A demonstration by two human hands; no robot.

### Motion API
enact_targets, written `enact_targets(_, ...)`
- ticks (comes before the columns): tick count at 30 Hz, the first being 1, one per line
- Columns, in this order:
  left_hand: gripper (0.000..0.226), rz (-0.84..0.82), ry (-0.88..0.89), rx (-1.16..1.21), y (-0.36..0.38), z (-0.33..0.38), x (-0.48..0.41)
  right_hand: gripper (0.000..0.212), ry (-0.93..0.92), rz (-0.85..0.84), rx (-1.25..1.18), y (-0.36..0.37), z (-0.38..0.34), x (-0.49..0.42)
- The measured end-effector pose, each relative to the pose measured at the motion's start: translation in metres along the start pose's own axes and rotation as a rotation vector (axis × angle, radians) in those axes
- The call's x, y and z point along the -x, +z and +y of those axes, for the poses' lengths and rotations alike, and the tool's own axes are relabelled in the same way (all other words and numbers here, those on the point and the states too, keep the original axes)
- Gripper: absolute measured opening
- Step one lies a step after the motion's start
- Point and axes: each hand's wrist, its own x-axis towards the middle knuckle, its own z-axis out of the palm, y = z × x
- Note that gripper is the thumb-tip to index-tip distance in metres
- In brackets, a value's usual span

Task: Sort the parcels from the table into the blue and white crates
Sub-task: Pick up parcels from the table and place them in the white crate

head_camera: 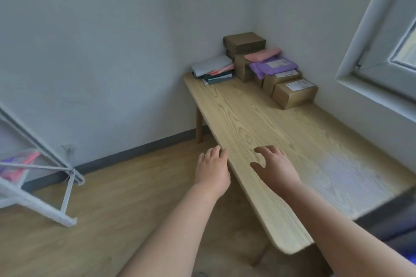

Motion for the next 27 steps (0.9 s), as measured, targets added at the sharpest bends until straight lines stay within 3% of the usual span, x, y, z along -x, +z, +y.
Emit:
enact_targets(9,0.058,-0.146,0.221,0.011,-0.019,-0.066,-0.171,0.046,0.25,0.074,-0.068,0.016,-0.02,-0.122)
enact_targets(27,0.056,-0.279,0.528,0.052,0.013,0.045,-0.451,0.048,0.6,0.259,-0.131,-0.019,0.099,-0.32)
